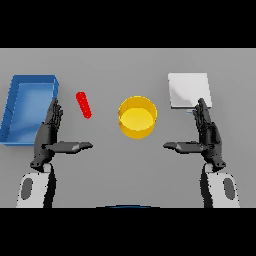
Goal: Pick up the red beaker and tilt it to pour out 1 green nut into yellow bowl. Pick up the yellow bowl and place it on the metallic measuring scale.
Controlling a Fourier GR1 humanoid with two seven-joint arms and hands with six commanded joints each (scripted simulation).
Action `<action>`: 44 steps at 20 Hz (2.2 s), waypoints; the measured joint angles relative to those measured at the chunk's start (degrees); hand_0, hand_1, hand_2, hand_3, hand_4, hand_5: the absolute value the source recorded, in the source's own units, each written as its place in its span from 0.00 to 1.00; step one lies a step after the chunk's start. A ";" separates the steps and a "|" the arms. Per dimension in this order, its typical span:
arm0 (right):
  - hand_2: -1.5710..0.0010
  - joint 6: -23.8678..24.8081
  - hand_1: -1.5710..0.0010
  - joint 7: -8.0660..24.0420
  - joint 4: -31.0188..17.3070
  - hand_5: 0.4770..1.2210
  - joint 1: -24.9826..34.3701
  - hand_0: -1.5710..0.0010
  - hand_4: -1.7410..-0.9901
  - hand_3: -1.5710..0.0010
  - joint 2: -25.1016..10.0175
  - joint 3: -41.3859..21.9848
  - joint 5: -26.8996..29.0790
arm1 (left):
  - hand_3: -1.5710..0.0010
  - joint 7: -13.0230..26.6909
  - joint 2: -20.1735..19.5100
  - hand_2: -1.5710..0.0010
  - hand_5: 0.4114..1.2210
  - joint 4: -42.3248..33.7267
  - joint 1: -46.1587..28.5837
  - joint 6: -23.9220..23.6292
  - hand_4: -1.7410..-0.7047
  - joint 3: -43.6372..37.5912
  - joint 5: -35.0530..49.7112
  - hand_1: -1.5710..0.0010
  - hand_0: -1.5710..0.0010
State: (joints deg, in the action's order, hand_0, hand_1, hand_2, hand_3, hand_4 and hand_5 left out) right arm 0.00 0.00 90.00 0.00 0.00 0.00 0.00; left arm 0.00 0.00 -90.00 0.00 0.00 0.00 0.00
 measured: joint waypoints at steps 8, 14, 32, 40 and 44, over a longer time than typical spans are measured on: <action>1.00 2.59 1.00 -7.21 4.52 0.13 -3.38 1.00 0.90 1.00 -3.73 -4.20 -10.33 | 1.00 -3.38 -2.29 1.00 0.31 -7.27 -6.16 1.18 0.58 4.89 -5.15 1.00 1.00; 1.00 2.82 1.00 -5.52 7.50 0.17 -5.11 1.00 0.81 1.00 -4.30 -6.97 -14.53 | 1.00 4.66 -3.82 1.00 0.29 -12.18 -7.47 1.37 0.58 7.43 -8.13 1.00 1.00; 1.00 -0.32 1.00 -5.65 7.56 0.21 -5.26 1.00 0.68 1.00 -3.70 -6.50 -10.26 | 1.00 -1.24 -4.22 1.00 0.30 20.41 17.29 1.28 0.52 1.39 -9.44 1.00 1.00; 1.00 0.16 1.00 -4.81 8.53 0.22 -5.58 1.00 0.66 1.00 -4.34 -5.84 -10.30 | 1.00 -3.29 -3.10 1.00 0.34 31.77 25.79 -1.80 0.50 -0.54 -11.07 1.00 1.00; 1.00 0.03 1.00 -5.22 8.31 0.23 -5.72 1.00 0.66 1.00 -4.23 -5.93 -10.25 | 1.00 -8.98 -1.87 1.00 0.38 36.20 27.54 -1.72 0.42 -3.37 -8.33 1.00 1.00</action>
State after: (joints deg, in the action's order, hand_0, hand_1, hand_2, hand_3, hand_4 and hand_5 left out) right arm 0.03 -5.22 98.31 -5.72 -4.23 -5.93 -10.25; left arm -8.98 -1.87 -53.80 27.54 -1.72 -3.37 -8.33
